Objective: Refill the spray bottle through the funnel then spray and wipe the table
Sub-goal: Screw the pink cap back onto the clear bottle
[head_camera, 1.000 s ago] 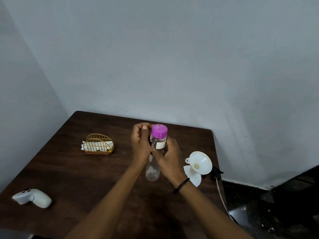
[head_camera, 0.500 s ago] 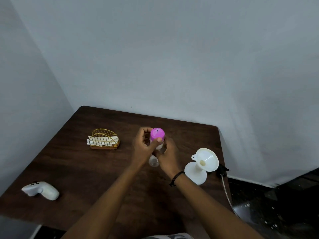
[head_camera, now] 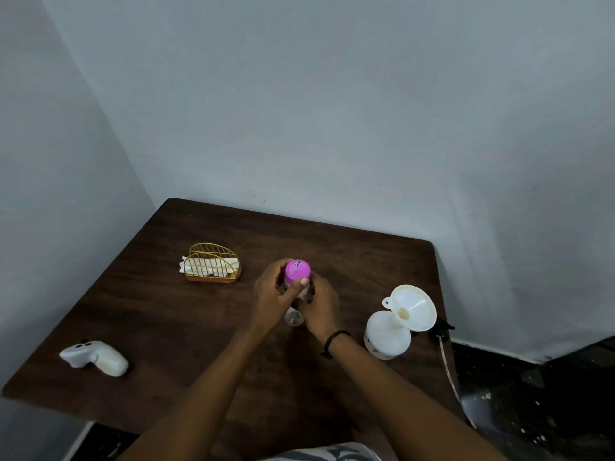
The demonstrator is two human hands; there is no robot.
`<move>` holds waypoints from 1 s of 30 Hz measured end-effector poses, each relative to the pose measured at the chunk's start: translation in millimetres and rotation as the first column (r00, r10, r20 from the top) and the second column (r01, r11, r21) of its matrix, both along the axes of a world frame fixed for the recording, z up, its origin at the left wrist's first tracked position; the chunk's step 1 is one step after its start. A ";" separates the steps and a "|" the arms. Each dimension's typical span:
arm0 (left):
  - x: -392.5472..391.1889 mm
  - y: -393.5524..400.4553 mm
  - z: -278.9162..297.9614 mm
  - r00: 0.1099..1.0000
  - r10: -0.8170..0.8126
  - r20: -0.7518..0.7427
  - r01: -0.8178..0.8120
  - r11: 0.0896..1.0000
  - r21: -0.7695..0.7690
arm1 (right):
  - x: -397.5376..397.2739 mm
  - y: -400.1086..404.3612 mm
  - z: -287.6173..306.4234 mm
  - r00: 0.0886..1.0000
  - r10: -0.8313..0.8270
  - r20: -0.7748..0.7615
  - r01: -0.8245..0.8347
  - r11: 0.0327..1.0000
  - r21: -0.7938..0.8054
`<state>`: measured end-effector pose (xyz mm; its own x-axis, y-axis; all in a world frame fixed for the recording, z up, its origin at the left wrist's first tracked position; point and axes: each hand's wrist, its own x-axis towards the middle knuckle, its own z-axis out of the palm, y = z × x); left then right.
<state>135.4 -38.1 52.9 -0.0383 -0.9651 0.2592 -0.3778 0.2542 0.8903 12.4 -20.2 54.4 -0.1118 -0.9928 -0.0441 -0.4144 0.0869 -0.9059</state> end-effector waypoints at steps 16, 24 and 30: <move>-11.2 4.8 11.7 0.990 0.139 0.030 -0.139 0.990 -0.014 | -25.5 21.5 36.6 0.976 0.028 -0.216 -0.052 0.993 -0.108; -67.6 16.0 51.7 0.998 0.044 0.039 -0.020 0.875 -0.484 | -136.8 68.2 78.6 0.906 -0.379 -0.188 0.185 0.754 -0.630; -113.8 25.0 32.1 0.956 -0.288 0.053 0.293 0.944 -0.152 | -200.7 88.4 30.9 0.919 -0.268 -0.288 0.135 0.902 -0.409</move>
<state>21.6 -13.1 85.0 -0.3210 -0.8582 0.4006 -0.2927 0.4921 0.8198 -188.3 68.2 85.2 -0.2526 -0.8809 0.4002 -0.7043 -0.1162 -0.7004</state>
